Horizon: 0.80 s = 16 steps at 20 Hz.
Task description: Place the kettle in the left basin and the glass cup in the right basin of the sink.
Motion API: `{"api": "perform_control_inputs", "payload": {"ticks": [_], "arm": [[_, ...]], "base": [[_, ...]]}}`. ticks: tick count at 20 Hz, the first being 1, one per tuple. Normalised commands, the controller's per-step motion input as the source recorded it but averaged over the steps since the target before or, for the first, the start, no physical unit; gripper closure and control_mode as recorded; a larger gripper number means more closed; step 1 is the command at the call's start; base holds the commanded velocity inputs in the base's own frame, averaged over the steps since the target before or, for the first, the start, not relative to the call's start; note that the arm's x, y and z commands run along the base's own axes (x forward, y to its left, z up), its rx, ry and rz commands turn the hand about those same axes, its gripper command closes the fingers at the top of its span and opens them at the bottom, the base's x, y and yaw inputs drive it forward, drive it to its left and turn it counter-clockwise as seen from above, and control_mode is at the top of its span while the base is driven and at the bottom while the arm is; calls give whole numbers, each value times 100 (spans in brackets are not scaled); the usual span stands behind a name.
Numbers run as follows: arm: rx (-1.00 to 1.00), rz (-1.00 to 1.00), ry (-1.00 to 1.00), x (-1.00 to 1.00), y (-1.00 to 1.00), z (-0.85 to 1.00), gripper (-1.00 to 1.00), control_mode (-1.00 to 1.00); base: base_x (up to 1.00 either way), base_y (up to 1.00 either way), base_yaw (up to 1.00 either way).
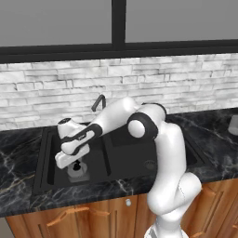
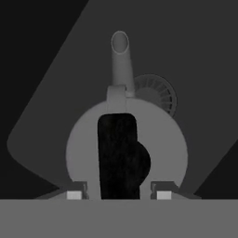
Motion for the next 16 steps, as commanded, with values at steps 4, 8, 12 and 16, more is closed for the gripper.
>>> {"api": "perform_control_inputs", "payload": {"ticks": [4,8,12,16], "arm": [[-1,-11,0,-8,-1,-2,-100,-100],[-1,-10,0,-11,0,7,-100,-100],[0,-10,-2,-11,0,22,-100,-100],[0,-11,-4,-10,-5,31,-100,-100]], "base": [[0,0,0],[0,0,0],[0,0,0],[0,0,0]]}}
